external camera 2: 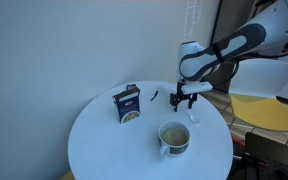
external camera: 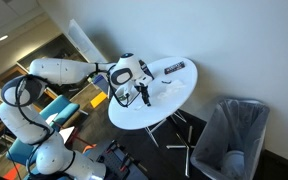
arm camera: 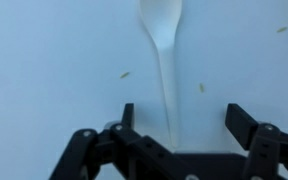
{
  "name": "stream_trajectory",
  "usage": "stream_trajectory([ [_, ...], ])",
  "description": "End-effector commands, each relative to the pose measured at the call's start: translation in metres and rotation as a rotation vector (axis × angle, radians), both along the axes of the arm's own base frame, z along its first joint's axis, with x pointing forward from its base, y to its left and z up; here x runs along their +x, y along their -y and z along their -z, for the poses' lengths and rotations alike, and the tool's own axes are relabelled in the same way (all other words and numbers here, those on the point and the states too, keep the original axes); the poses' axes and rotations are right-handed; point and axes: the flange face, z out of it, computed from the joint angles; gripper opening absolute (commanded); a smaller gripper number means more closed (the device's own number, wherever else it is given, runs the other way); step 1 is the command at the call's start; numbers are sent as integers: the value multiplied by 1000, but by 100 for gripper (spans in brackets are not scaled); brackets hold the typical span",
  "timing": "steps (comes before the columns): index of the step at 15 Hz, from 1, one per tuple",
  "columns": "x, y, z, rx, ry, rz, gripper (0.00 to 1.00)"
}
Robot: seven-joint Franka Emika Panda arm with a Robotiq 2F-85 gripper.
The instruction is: Use the white spoon to stir the contents in the white and green mug
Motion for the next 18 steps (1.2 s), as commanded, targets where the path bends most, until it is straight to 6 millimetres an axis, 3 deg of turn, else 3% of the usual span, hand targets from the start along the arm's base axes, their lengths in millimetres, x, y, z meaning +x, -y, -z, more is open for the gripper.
stream_trajectory([
  [1, 7, -3, -2, -8, -26, 17, 63],
  [9, 9, 1, -8, -16, -21, 24, 2],
  [14, -4, -2, -30, -30, 3, 18, 3],
  [18, -32, -7, -89, -81, 118, -29, 3],
])
